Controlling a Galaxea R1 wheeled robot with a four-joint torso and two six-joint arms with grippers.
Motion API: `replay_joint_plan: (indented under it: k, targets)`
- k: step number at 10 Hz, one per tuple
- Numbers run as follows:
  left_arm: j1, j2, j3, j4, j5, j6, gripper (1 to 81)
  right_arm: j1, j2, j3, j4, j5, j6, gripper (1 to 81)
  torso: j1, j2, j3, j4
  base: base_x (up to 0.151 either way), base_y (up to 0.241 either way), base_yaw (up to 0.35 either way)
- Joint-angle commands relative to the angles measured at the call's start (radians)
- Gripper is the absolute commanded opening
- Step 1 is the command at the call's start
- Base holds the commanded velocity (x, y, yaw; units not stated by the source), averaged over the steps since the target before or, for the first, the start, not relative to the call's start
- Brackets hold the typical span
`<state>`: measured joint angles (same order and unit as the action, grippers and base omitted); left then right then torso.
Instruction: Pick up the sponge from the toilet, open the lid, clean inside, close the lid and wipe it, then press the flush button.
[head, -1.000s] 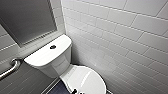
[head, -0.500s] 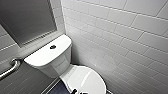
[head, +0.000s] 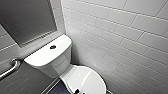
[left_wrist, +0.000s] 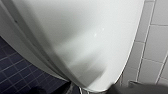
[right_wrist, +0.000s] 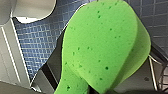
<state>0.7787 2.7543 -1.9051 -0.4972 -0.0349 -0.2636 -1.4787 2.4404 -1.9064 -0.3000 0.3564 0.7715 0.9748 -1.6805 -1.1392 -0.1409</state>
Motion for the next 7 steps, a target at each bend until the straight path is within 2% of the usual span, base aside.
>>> replay_joint_plan:
  k: [1, 7]
  targets:
    - [-0.134, -0.008, 0.024, 0.043, -0.085, 0.021, 81.1, 0.007, -0.044, 0.02, -0.024, -0.047, -0.001, 1.0, 0.0, 0.0, 0.0, 0.0, 0.0, 0.0, 0.0]
    - [-0.134, -0.073, 0.124, 0.082, -0.161, 0.021, 81.1, 0.007, -0.035, 0.018, -0.024, -0.048, -0.001, 1.0, 0.0, 0.0, 0.0, 0.0, 0.0, 0.0, 0.0]
